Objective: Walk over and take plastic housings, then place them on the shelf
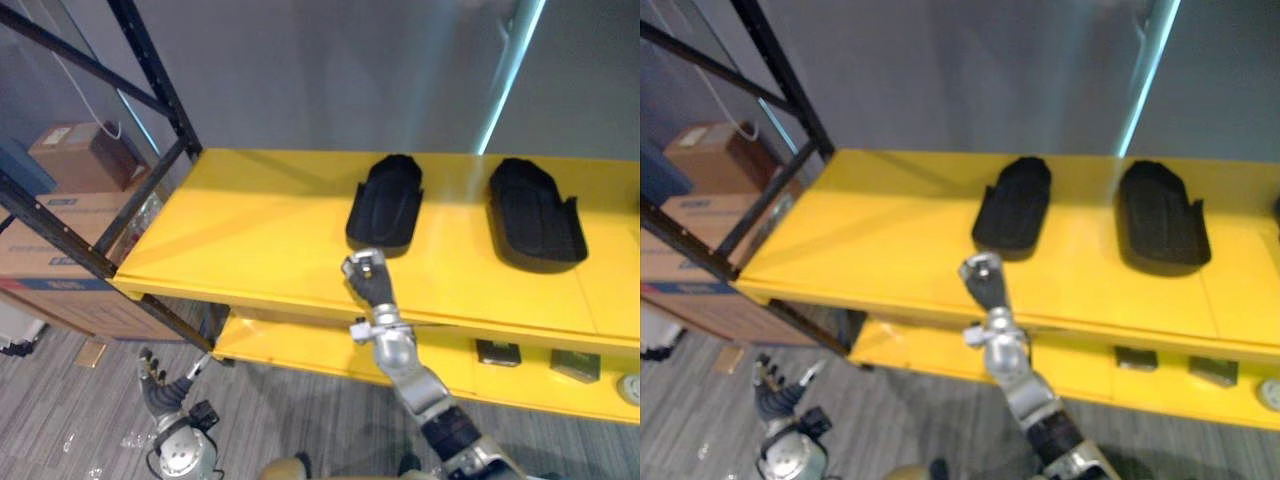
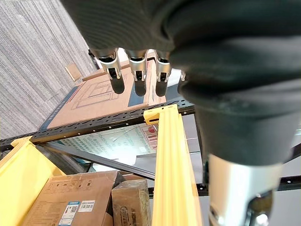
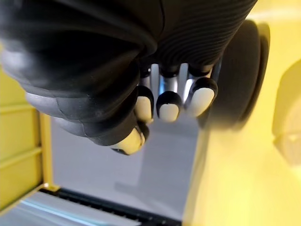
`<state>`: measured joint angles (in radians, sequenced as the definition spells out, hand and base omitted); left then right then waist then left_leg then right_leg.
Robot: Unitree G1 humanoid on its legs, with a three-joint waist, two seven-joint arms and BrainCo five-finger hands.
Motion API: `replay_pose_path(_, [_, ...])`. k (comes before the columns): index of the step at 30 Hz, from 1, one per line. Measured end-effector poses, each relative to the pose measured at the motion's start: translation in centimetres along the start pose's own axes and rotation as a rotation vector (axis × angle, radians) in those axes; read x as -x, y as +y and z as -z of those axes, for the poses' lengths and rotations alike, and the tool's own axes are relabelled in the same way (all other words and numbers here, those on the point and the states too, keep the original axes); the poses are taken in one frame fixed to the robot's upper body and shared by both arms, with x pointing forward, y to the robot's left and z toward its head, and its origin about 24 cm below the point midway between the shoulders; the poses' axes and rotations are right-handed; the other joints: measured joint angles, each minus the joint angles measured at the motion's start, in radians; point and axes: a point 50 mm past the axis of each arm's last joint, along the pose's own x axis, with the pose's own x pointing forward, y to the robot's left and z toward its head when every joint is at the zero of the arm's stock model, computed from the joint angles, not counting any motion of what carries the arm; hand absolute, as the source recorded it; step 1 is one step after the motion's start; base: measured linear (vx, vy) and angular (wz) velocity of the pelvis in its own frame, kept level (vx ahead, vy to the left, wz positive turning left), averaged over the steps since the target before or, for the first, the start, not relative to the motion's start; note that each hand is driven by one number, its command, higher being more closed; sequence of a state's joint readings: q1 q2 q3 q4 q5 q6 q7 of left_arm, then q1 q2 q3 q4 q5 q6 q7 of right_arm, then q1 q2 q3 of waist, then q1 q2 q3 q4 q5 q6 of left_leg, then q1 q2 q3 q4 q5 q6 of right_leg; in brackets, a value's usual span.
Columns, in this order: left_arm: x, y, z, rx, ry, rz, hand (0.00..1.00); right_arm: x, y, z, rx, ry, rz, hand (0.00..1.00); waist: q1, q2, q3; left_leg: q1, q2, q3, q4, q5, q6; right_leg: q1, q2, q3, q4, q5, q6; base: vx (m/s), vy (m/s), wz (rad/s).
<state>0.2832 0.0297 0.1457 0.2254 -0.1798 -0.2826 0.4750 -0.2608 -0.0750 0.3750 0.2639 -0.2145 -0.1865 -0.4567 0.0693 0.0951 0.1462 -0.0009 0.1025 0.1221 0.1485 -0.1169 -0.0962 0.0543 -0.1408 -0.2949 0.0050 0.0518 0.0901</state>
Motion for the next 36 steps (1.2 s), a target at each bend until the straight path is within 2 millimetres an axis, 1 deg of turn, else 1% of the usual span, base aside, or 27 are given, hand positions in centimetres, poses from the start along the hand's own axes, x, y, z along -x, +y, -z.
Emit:
replay_pose_path(2, [0.1,-0.2,0.0,0.0,0.002,0.016,0.0,-0.5,-0.7,1.2,0.042,0.054,0.024,1.0,0.003,0.0,0.0,0.0,0.0,-0.004,0.0,0.0,0.0,0.003,0.001,-0.003,0.0,0.0,0.0,-0.03,0.0,0.07])
replay_pose_path(6, [0.1,-0.1,0.4,-0.009,0.016,0.016,0.0,-1.7,-2.1,2.2,0.092,0.105,0.066,1.0,0.006,0.0,0.0,0.0,0.0,-0.004,0.0,0.002,0.0,0.004,0.001,-0.003,0.001,0.0,-0.001,-0.01,0.0,0.0])
replay_pose_path(10, [0.1,-0.1,0.6,-0.013,0.023,0.023,0.0,-3.2,-4.6,3.3,0.139,0.156,0.143,1.0,0.018,0.002,0.001,0.0,-0.001,-0.006,0.0,0.005,0.0,0.006,0.001,-0.005,0.001,0.001,-0.001,0.0,0.0,0.0])
replay_pose_path(12, [0.0,-0.3,0.5,-0.008,0.019,0.026,0.0,-3.7,-5.5,3.6,0.153,0.17,0.168,1.0,0.027,0.005,0.001,0.0,-0.002,-0.008,0.0,0.006,0.001,0.008,0.0,-0.007,0.001,0.0,-0.001,0.0,0.006,0.02])
replay_pose_path(14, [0.0,-0.3,0.5,-0.005,0.016,0.03,0.0,-4.3,-6.2,3.6,0.16,0.178,0.18,1.0,0.028,0.01,0.002,0.0,-0.006,-0.014,0.0,0.008,0.003,0.011,-0.002,-0.011,0.002,0.0,-0.001,0.0,0.017,0.08])
replay_pose_path(16, [0.0,-0.4,0.4,0.001,0.015,0.033,0.0,-5.1,-6.9,3.5,0.18,0.174,0.187,1.0,0.028,0.022,0.009,0.001,-0.012,-0.026,0.0,0.011,0.006,0.017,-0.009,-0.021,0.003,0.0,-0.001,-0.01,0.023,0.12])
replay_pose_path(19, [-0.1,-0.5,0.3,0.005,0.012,0.043,0.0,-6.0,-7.5,3.3,0.189,0.176,0.185,1.0,0.03,0.031,0.013,0.0,-0.017,-0.029,-0.002,0.017,0.009,0.018,-0.014,-0.03,0.007,0.0,0.0,-0.03,0.02,0.1])
replay_pose_path(20, [-0.1,-0.6,0.2,0.007,0.01,0.053,0.0,-6.5,-7.8,3.0,0.179,0.176,0.183,1.0,0.036,0.036,0.016,0.0,-0.017,-0.03,-0.003,0.018,0.01,0.018,-0.015,-0.03,0.011,0.0,0.0,-0.03,0.009,0.03])
replay_pose_path(23, [-0.1,-0.7,0.2,0.008,0.01,0.056,0.0,-7.3,-8.1,2.7,0.18,0.173,0.165,1.0,0.038,0.044,0.02,0.0,-0.018,-0.031,-0.003,0.022,0.011,0.018,-0.016,-0.031,0.016,0.0,0.0,-0.04,0.007,0.02])
replay_pose_path(26, [-0.2,-0.7,0.2,0.008,0.011,0.057,0.0,-7.5,-8.5,2.7,0.177,0.182,0.151,1.0,0.042,0.05,0.023,0.001,-0.018,-0.033,-0.007,0.027,0.011,0.017,-0.017,-0.033,0.019,0.0,0.0,0.0,0.0,0.0])
replay_pose_path(29, [-0.2,-0.7,0.2,0.008,0.011,0.058,0.0,-7.5,-8.9,3.2,0.193,0.202,0.14,1.0,0.044,0.05,0.023,0.002,-0.018,-0.035,-0.012,0.032,0.01,0.016,-0.017,-0.035,0.021,-0.001,0.0,0.0,0.0,0.0])
replay_pose_path(32, [-0.2,-0.7,0.2,0.009,0.01,0.064,0.0,-7.9,-9.5,3.2,0.21,0.207,0.133,1.0,0.048,0.052,0.024,0.005,-0.019,-0.036,-0.02,0.038,0.01,0.015,-0.018,-0.036,0.024,-0.002,0.0,0.0,0.0,0.0])
replay_pose_path(34, [-0.3,-0.9,0.1,0.012,0.006,0.067,0.0,-8.1,-9.9,3.3,0.223,0.212,0.135,1.0,0.057,0.053,0.026,0.015,-0.02,-0.036,-0.031,0.044,0.011,0.015,-0.021,-0.036,0.034,-0.008,-0.001,0.0,0.0,0.0])
replay_pose_path(36, [-0.3,-0.9,0.1,0.014,0.005,0.07,0.0,-8.1,-10.0,3.3,0.224,0.209,0.135,1.0,0.057,0.055,0.028,0.02,-0.022,-0.039,-0.039,0.049,0.011,0.015,-0.024,-0.039,0.042,-0.013,-0.001,-0.01,0.002,0.05])
